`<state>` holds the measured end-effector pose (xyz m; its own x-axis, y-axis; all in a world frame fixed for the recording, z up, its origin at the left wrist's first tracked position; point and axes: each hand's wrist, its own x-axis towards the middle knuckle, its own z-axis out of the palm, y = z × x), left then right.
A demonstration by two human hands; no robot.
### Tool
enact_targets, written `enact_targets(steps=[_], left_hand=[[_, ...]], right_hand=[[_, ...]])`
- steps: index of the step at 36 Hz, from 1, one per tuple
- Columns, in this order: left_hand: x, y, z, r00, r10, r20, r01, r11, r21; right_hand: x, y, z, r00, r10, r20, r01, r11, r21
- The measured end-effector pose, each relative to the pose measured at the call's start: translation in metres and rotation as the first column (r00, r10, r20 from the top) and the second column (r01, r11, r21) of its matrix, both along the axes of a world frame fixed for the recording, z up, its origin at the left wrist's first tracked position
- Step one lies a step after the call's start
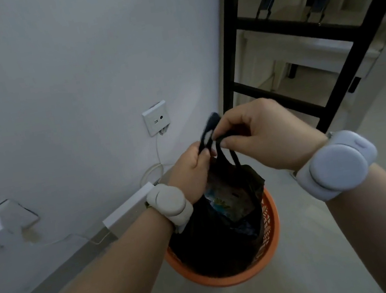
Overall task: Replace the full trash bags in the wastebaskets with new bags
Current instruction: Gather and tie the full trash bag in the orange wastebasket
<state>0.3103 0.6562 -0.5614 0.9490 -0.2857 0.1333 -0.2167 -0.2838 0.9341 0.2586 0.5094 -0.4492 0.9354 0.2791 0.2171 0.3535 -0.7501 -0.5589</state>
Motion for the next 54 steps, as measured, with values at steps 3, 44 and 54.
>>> enact_targets(steps=[3,44,54], left_hand=[[-0.002,0.005,-0.003,0.969,-0.247,0.007,0.246,0.967,0.067],[0.007,0.016,0.006,1.0,0.01,0.016,-0.011,0.994,0.105],[0.002,0.03,0.008,0.963,-0.256,0.087,0.231,0.945,0.23]], right_hand=[[0.003,0.003,-0.006,1.0,-0.011,0.015,0.01,0.998,0.067],[0.029,0.001,-0.095,0.842,0.011,-0.539,0.111,0.975,0.193],[0.032,0.011,-0.107,0.93,-0.338,-0.145,0.314,0.934,-0.169]])
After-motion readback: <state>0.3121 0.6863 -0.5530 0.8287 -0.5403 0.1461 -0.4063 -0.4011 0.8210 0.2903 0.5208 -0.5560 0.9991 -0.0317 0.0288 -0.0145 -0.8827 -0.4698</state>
